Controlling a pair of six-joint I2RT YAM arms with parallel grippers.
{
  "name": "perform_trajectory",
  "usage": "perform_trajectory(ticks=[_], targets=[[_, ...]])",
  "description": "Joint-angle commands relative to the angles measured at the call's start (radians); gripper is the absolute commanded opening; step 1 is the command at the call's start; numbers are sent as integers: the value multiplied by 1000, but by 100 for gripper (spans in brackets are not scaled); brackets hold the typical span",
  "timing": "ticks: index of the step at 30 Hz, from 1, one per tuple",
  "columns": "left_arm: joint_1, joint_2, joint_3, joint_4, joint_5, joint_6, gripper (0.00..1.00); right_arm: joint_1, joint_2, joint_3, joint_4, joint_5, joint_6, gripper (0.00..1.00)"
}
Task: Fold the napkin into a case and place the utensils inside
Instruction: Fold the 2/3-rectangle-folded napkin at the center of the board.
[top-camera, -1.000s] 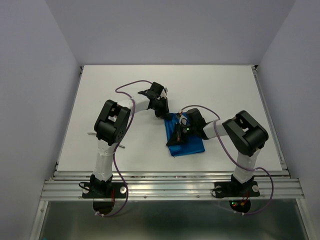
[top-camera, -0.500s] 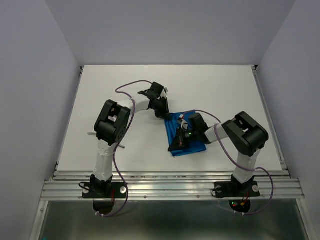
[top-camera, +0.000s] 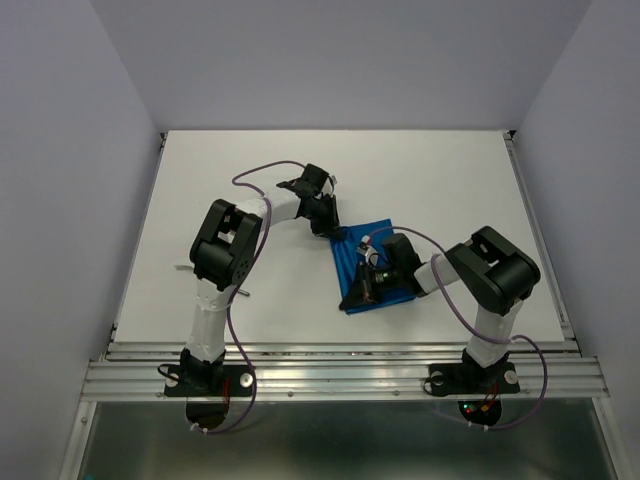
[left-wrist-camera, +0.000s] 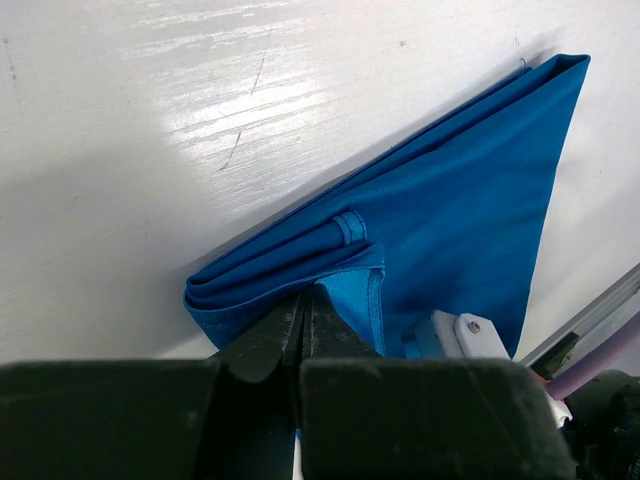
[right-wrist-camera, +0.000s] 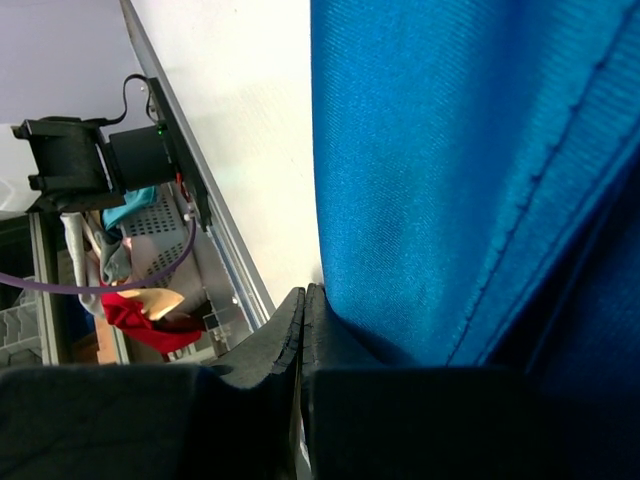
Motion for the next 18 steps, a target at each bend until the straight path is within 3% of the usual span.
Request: perform_trajectory(ticks=[1, 7, 12, 18], targets=[[-11, 55, -10, -79, -88, 44, 0, 10, 54, -65, 18, 60, -35, 1], [-11, 55, -13, -81, -91, 51, 0, 10, -59, -90, 31, 89, -16, 1], [-11, 57, -16, -79, -91, 54, 0, 10, -313, 10, -275, 202, -134, 1], [-11, 51, -29, -73, -93, 57, 0, -28, -438, 163, -506, 408, -198, 3]])
